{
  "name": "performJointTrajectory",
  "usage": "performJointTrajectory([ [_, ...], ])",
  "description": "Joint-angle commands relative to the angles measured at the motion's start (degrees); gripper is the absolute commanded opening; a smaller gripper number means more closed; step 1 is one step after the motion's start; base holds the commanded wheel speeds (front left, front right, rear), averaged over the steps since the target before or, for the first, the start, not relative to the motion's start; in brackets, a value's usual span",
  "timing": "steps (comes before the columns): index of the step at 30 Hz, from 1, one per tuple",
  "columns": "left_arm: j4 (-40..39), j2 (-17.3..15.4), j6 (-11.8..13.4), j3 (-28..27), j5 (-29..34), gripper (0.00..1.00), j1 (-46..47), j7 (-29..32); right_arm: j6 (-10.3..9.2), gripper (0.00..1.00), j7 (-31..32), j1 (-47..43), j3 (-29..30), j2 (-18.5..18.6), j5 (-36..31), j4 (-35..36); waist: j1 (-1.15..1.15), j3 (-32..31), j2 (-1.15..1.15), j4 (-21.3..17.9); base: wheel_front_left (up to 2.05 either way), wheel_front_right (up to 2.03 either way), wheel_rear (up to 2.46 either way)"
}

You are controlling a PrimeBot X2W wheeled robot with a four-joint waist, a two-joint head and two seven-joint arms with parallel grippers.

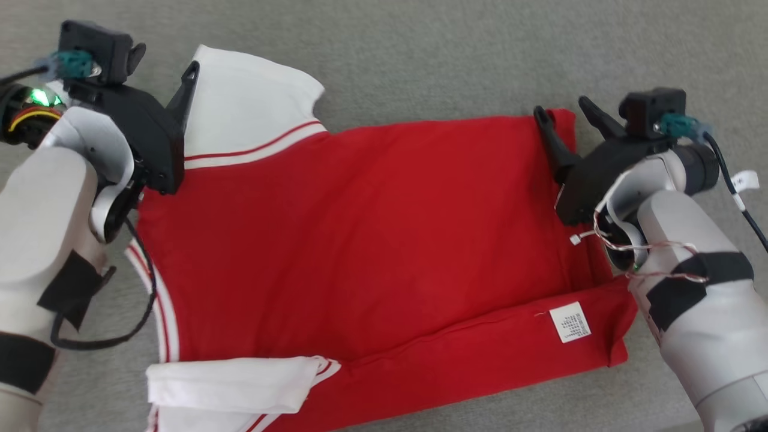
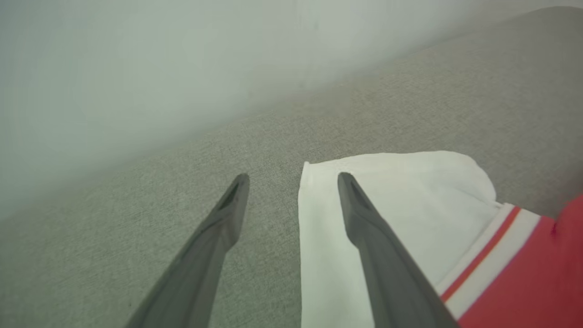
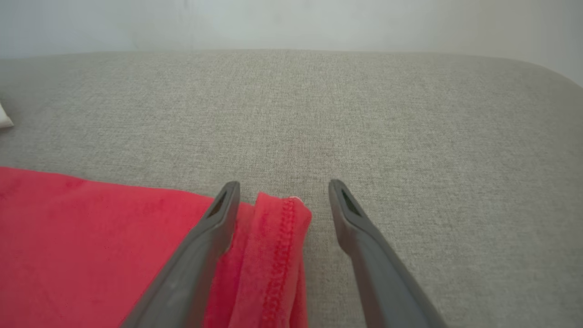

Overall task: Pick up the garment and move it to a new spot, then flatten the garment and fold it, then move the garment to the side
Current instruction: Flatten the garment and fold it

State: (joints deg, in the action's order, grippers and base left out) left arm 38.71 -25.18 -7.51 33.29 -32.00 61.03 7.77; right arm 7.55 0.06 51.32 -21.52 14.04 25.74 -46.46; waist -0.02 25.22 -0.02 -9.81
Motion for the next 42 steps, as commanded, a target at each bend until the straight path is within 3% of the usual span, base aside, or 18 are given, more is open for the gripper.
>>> performJointTrajectory([
  [1, 1.3, -0.7, 0.1, 1.6, -0.9, 1.00, 1.7, 0.9, -0.15, 1.00, 0.3, 1.5, -0.8, -0.3, 0.7, -0.5, 0.02, 2.8, 0.02, -2.7, 0.00, 0.00, 0.00],
  [12, 11.3, -2.6, 0.1, 10.7, -5.7, 1.00, 8.9, 2.5, -0.15, 1.00, 1.7, 5.2, -9.1, -1.6, 4.9, -0.9, 0.02, 4.0, 0.02, -6.1, 0.00, 0.00, 0.00],
  [20, 15.6, -2.3, 0.1, 13.7, -7.8, 1.00, 10.9, 2.5, -0.15, 1.00, 2.9, 7.2, -12.1, -1.6, 6.0, -0.5, 0.02, 4.9, 0.02, -7.0, 0.00, 0.00, 0.00],
  [21, 16.0, -2.0, 0.1, 14.2, -8.2, 1.00, 11.1, 2.6, -0.15, 0.73, 2.9, 7.3, -12.3, -1.5, 6.3, -0.4, 0.02, 5.0, 0.02, -7.0, 0.00, 0.00, 0.00],
  [22, 16.5, -1.9, 0.1, 14.7, -8.5, 0.90, 11.2, 3.0, -0.15, 0.37, 2.8, 7.6, -12.5, -1.5, 6.5, -0.1, 0.02, 5.1, 0.02, -6.9, 0.00, 0.00, 0.00],
  [23, 16.8, -1.7, 0.1, 15.2, -8.8, 0.34, 11.4, 3.1, -0.15, 0.00, 2.6, 7.8, -12.8, -1.3, 6.4, 0.2, 0.02, 5.2, 0.02, -6.8, 0.00, 0.00, 0.00],
  [24, 17.1, -1.5, 0.1, 15.6, -9.0, 0.06, 11.6, 2.8, -0.15, 0.00, 2.0, 8.2, -12.7, -1.1, 6.6, 0.5, 0.02, 5.2, 0.02, -6.7, 0.00, 0.00, 0.00],
  [25, 17.3, -1.4, 0.1, 16.0, -9.1, 0.00, 11.7, 2.5, -0.15, 0.00, 1.7, 8.4, -12.7, -0.9, 6.8, 0.6, 0.02, 5.1, 0.02, -6.5, 0.00, 0.00, 0.00],
  [32, 16.8, -0.2, 0.1, 17.4, -12.8, 0.00, 12.2, -1.1, -0.15, 0.00, 0.7, 8.1, -12.0, 0.1, 7.3, -0.9, 0.02, 3.4, 0.02, -4.3, 0.00, 0.00, 0.00],
  [42, 11.5, 0.7, 0.1, 18.1, -18.3, 0.00, 9.8, -11.7, -0.15, 0.00, -6.6, 4.5, -9.4, 1.4, 9.3, -2.1, 0.02, -2.7, 0.02, -0.4, 0.00, 0.00, 0.00],
])
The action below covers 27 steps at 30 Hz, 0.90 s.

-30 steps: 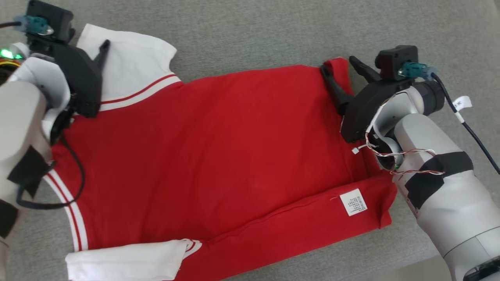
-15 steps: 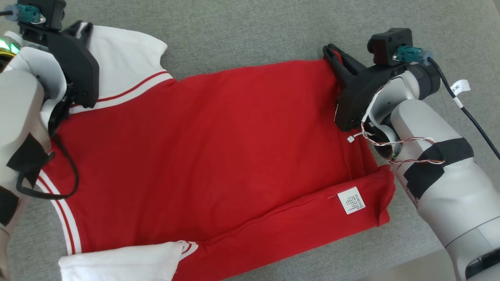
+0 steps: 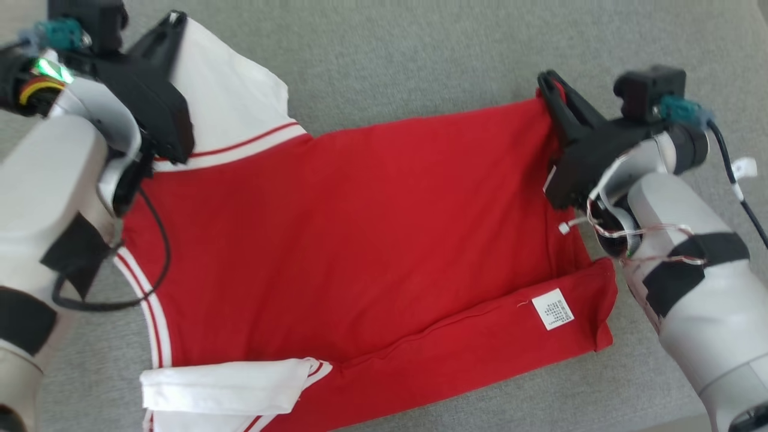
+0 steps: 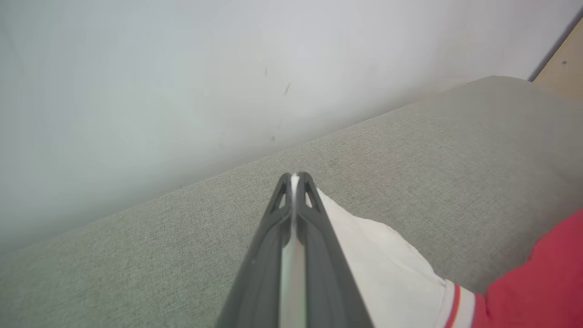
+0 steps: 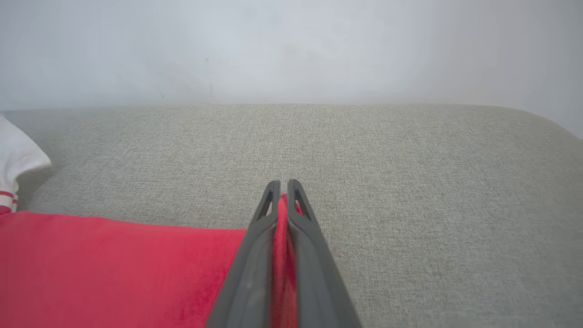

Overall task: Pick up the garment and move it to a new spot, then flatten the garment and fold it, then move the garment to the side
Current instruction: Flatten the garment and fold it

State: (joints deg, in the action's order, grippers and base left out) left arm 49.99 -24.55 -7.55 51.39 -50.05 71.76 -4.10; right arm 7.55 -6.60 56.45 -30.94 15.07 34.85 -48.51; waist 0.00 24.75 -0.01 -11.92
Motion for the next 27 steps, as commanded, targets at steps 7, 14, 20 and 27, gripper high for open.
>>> performJointTrajectory([
  [7, -7.9, -1.2, 0.2, -1.0, -3.5, 0.00, -9.2, -8.2, -0.15, 0.00, -5.2, -8.5, 0.9, 2.2, 2.3, 2.2, 0.00, -7.5, 0.01, 4.5, 0.00, 0.00, 0.00],
  [14, -23.0, -3.6, 4.4, -4.0, -5.0, 0.00, -24.4, -11.0, -0.15, 0.00, -8.0, -17.2, 4.6, 3.7, 3.9, 4.2, 0.00, -11.4, 0.01, 7.2, 0.00, 0.00, 0.00],
  [20, -34.8, -4.0, 9.0, -8.3, -4.1, 0.00, -35.9, -11.1, -0.15, 0.00, -8.5, -23.1, 8.1, 3.8, 4.5, 6.9, 0.00, -12.9, 0.01, 8.6, 0.00, 0.00, 0.00],
  [27, -44.0, -1.7, 12.5, -13.3, -1.5, 0.00, -50.2, -11.1, -0.15, 0.00, -8.6, -31.3, 16.2, 2.7, 3.1, 12.9, 0.00, -13.8, 0.01, 9.6, 0.00, 0.00, 0.00],
])
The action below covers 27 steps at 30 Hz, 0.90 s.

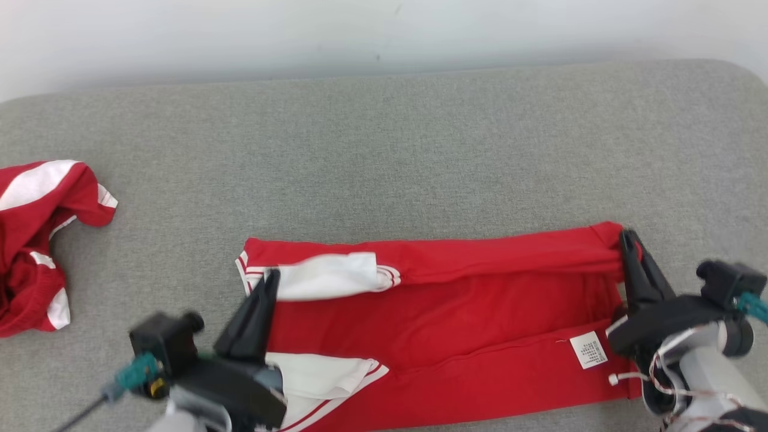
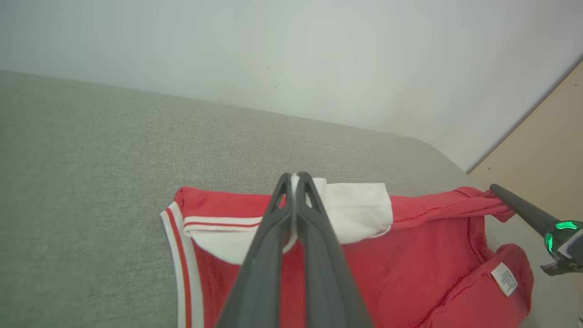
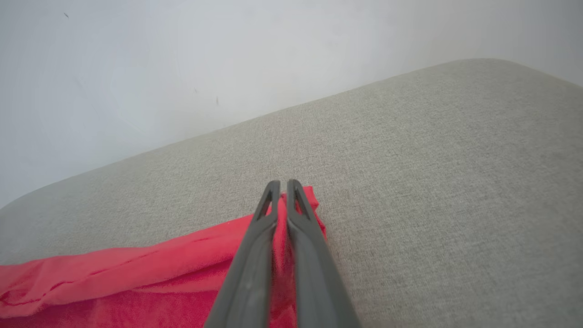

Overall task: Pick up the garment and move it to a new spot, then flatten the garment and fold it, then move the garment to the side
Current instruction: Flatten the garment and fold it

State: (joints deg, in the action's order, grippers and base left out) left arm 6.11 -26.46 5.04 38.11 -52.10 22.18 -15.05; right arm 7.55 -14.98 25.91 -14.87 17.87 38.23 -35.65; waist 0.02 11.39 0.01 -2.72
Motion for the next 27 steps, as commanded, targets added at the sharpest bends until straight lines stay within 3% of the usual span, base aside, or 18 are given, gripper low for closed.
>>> performJointTrajectory([
  [1, -0.2, 0.5, -0.1, -0.2, 1.0, 0.00, -2.2, -0.1, -0.15, 0.00, -0.2, -1.8, 0.9, -0.4, -0.6, 0.5, -0.02, -0.5, -0.01, 0.5, 0.00, 0.00, 0.00],
  [11, 2.0, 6.6, -2.1, -4.8, 3.0, 0.00, -12.1, -0.2, -0.15, 0.00, -0.2, -8.7, 5.1, -2.3, -1.8, 3.2, -0.02, -1.5, -0.01, 0.5, 0.00, 0.00, 0.00],
  [12, 2.6, 6.9, -2.3, -4.7, 3.7, 0.05, -12.7, -0.2, -0.15, 0.10, -0.2, -9.0, 5.3, -2.4, -1.9, 3.3, -0.02, -1.6, -0.01, 0.4, 0.00, 0.00, 0.00],
  [13, 3.1, 7.2, -2.3, -5.1, 4.6, 0.28, -12.8, -0.2, -0.15, 0.52, -0.3, -9.2, 5.4, -2.4, -2.0, 3.4, -0.02, -1.6, -0.01, 0.4, 0.00, 0.00, 0.00],
  [14, 3.7, 7.4, -2.1, -5.5, 5.8, 0.60, -12.9, -0.2, -0.15, 1.00, -0.2, -9.5, 5.6, -2.5, -2.0, 3.6, -0.02, -1.7, -0.01, 0.4, 0.00, 0.00, 0.00],
  [15, 4.2, 7.7, -2.1, -5.9, 6.6, 1.00, -13.2, -0.2, -0.15, 1.00, -0.2, -9.8, 5.6, -2.5, -2.0, 3.8, -0.02, -1.7, -0.01, 0.4, 0.00, 0.00, 0.00],
  [18, 4.9, 9.0, -2.5, -8.6, 9.4, 1.00, -13.9, -0.2, -0.15, 1.00, -0.2, -10.0, 6.0, -1.8, -2.1, 4.4, -0.02, -1.9, -0.01, 0.4, 0.00, 0.00, 0.00],
  [27, -0.7, 14.5, -2.4, -24.0, 24.2, 1.00, -16.9, -0.2, -0.15, 1.00, 3.6, -9.0, 6.9, -0.6, -1.9, 1.9, -0.02, -2.3, -0.01, 1.4, 0.00, 0.00, 0.00],
])
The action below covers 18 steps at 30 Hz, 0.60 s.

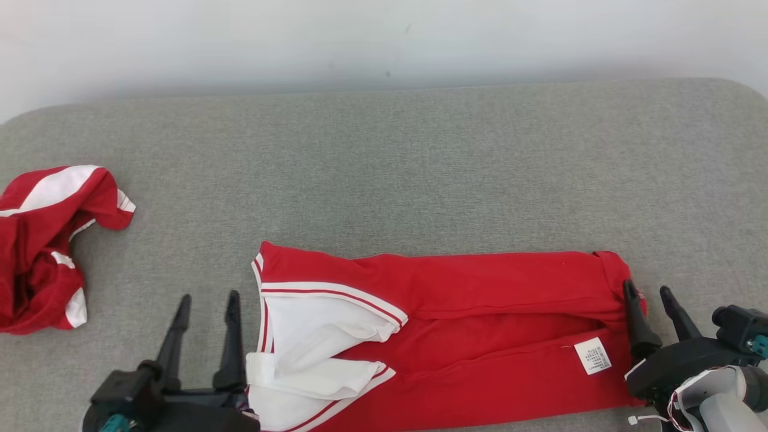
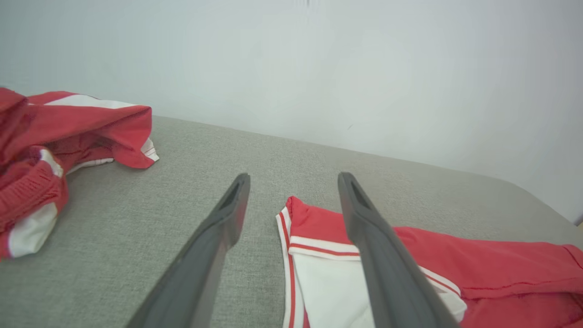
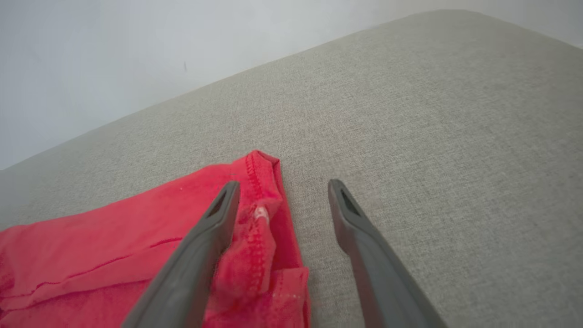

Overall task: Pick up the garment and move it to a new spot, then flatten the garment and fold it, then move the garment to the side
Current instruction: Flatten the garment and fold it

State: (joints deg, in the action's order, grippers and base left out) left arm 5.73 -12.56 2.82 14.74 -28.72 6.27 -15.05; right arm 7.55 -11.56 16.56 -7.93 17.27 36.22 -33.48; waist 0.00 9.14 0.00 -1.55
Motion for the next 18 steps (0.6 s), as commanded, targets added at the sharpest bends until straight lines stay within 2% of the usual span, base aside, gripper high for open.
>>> performJointTrajectory([
  [1, -0.7, 1.3, -0.4, -2.2, 1.8, 1.00, -1.5, -0.2, -0.15, 1.00, 0.8, 0.5, 0.1, -0.2, 0.5, -0.8, 0.00, 0.0, 0.00, 0.4, 0.00, 0.00, 0.00],
  [7, 0.5, 5.1, -4.4, -9.1, 8.0, 1.00, -3.9, -0.2, -0.15, 1.00, 3.9, 1.2, -0.8, -1.4, 0.6, -6.0, 0.00, -0.2, 0.00, 1.6, 0.00, 0.00, 0.00],
  [13, 1.1, 6.4, -5.7, -11.7, 12.6, 1.00, -4.6, -0.2, -0.15, 1.00, 5.0, 0.6, -1.8, -2.3, 1.0, -8.8, 0.00, -0.6, 0.00, 2.0, 0.00, 0.00, 0.00],
  [14, 1.3, 6.6, -5.8, -12.2, 13.3, 1.00, -4.9, -0.2, -0.15, 0.93, 5.4, 0.5, -2.1, -2.5, 1.2, -9.3, 0.00, -0.7, 0.00, 2.0, 0.00, 0.00, 0.00],
  [15, 1.2, 6.8, -6.1, -12.9, 13.9, 1.00, -5.0, -0.2, -0.15, 0.44, 5.6, 0.5, -2.5, -2.7, 1.2, -9.7, 0.00, -0.9, 0.00, 2.0, 0.00, 0.00, 0.00],
  [16, 1.1, 7.0, -6.4, -13.5, 14.2, 1.00, -5.2, -0.2, -0.15, 0.04, 5.7, 0.6, -2.7, -2.8, 1.3, -9.9, 0.00, -1.0, 0.00, 1.9, 0.00, 0.00, 0.00],
  [17, 1.3, 7.3, -6.6, -14.0, 14.4, 1.00, -5.4, -0.2, -0.15, 0.00, 5.4, 0.7, -3.0, -2.8, 1.5, -10.0, 0.00, -1.2, 0.00, 1.9, 0.00, 0.00, 0.00],
  [18, 1.2, 7.5, -6.8, -14.8, 14.7, 1.00, -5.4, -0.2, -0.15, 0.00, 5.2, 0.9, -3.1, -2.8, 1.7, -10.1, 0.00, -1.3, 0.00, 1.8, 0.00, 0.00, 0.00],
])
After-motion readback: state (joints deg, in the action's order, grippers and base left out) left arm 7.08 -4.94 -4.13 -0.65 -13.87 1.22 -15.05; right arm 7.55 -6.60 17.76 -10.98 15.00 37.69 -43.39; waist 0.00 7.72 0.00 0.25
